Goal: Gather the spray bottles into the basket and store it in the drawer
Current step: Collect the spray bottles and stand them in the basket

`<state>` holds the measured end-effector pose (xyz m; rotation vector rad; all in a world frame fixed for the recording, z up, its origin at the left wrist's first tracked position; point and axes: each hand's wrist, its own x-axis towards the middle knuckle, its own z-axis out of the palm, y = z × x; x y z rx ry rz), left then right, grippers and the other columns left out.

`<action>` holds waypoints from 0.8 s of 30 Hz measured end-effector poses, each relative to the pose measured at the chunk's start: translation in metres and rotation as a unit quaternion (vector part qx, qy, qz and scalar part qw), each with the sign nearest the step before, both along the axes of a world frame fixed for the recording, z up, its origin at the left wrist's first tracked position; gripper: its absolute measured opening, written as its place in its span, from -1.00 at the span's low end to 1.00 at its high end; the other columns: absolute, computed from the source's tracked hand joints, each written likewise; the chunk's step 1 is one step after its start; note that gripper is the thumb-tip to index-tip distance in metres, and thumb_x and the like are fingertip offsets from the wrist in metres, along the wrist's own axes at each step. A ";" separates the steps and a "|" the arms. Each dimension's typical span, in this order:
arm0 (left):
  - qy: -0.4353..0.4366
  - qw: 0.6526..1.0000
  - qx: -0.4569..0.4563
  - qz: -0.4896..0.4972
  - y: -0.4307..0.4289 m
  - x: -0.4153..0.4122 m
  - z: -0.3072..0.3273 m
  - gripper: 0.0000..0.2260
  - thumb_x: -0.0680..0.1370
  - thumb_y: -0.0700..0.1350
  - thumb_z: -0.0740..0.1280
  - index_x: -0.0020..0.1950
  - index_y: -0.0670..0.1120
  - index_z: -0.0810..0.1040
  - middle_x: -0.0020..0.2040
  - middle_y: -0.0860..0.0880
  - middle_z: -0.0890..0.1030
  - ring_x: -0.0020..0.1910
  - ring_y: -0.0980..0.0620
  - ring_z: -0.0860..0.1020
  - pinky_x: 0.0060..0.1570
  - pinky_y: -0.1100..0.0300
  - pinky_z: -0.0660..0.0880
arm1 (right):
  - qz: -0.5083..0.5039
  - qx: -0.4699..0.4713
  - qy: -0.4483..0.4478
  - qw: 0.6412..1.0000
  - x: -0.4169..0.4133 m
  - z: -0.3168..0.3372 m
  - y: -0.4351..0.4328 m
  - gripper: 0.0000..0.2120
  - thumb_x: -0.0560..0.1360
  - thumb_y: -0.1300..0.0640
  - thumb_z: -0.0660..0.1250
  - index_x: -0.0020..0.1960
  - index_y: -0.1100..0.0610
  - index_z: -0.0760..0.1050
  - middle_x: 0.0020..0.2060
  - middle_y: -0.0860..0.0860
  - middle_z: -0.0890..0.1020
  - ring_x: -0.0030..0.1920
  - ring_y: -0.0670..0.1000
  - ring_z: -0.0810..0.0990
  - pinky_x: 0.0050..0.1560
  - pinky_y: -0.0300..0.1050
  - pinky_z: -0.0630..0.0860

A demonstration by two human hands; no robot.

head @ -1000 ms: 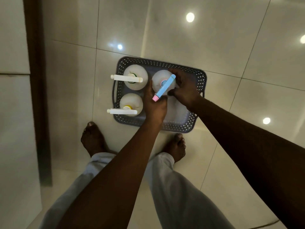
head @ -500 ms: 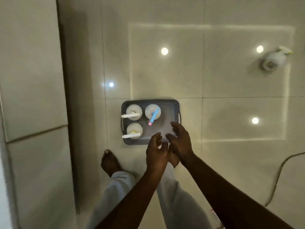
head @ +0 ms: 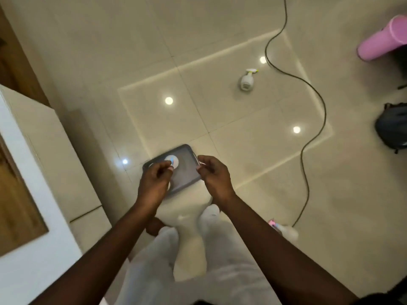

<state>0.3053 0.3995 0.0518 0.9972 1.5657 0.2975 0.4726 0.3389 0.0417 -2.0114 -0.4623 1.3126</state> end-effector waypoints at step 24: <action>-0.075 0.997 0.010 0.026 0.010 0.346 0.128 -0.80 0.63 -0.17 0.37 0.24 -0.11 0.67 0.20 -0.14 0.71 0.25 -0.18 0.63 0.27 -0.10 0.56 | -0.053 0.026 0.039 0.997 0.391 0.107 -0.035 -0.76 0.63 0.24 0.41 0.29 0.12 0.65 0.19 -0.02 0.71 0.15 -0.03 0.66 0.30 0.13 0.63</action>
